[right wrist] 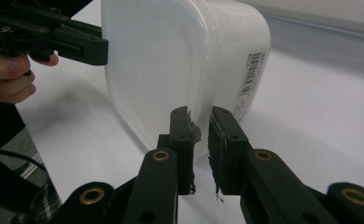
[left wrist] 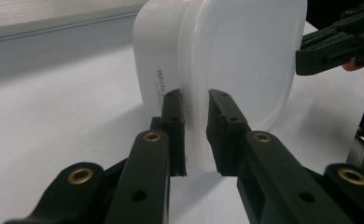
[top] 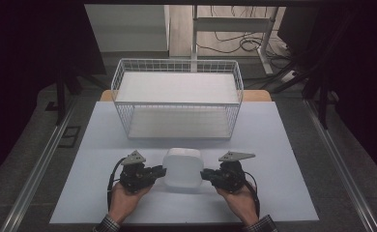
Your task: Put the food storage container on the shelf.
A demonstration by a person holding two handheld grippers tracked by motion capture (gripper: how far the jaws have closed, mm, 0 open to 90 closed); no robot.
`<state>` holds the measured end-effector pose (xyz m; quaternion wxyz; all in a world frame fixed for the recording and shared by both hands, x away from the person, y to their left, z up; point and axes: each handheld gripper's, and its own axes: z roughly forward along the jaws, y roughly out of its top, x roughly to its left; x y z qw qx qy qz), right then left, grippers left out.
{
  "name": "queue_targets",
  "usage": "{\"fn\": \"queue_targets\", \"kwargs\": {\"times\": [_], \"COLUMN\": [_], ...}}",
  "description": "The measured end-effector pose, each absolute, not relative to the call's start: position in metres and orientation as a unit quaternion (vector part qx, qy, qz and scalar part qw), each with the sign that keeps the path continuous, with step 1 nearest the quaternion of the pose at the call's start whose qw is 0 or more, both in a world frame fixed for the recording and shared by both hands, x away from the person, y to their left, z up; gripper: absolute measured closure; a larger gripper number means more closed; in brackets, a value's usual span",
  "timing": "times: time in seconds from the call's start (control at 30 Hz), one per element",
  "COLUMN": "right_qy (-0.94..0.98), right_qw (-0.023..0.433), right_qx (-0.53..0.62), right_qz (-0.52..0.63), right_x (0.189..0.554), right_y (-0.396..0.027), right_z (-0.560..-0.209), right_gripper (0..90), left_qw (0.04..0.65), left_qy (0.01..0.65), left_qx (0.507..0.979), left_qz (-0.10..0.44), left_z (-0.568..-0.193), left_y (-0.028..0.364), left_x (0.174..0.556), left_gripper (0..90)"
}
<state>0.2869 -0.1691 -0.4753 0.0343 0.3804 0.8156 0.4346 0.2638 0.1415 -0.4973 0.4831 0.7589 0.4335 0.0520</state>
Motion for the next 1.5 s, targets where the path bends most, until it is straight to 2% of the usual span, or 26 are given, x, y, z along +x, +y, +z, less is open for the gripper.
{"fn": "queue_targets", "kwargs": {"times": [0.4, 0.67, 1.17, 1.5], "right_qy": [0.807, 0.799, 0.79, 0.79], "right_qw": [0.067, 0.084, 0.111, 0.112], "right_qx": [0.374, 0.376, 0.392, 0.405], "right_qz": [0.452, 0.462, 0.457, 0.446], "right_x": [0.302, 0.326, 0.377, 0.394], "right_y": [-0.175, -0.17, -0.153, -0.146], "right_z": [-0.463, -0.452, -0.452, -0.461], "right_gripper": [78.2, 77.9, 77.0, 76.9], "left_qw": [0.5, 0.514, 0.514, 0.502], "left_qy": [0.411, 0.408, 0.427, 0.446], "left_qx": [0.759, 0.751, 0.741, 0.738], "left_qz": [0.068, 0.07, 0.074, 0.068], "left_z": [-0.479, -0.468, -0.476, -0.489], "left_y": [0.139, 0.144, 0.152, 0.152], "left_x": [0.278, 0.307, 0.357, 0.376], "left_gripper": [79.8, 80.1, 80.0, 79.6]}}
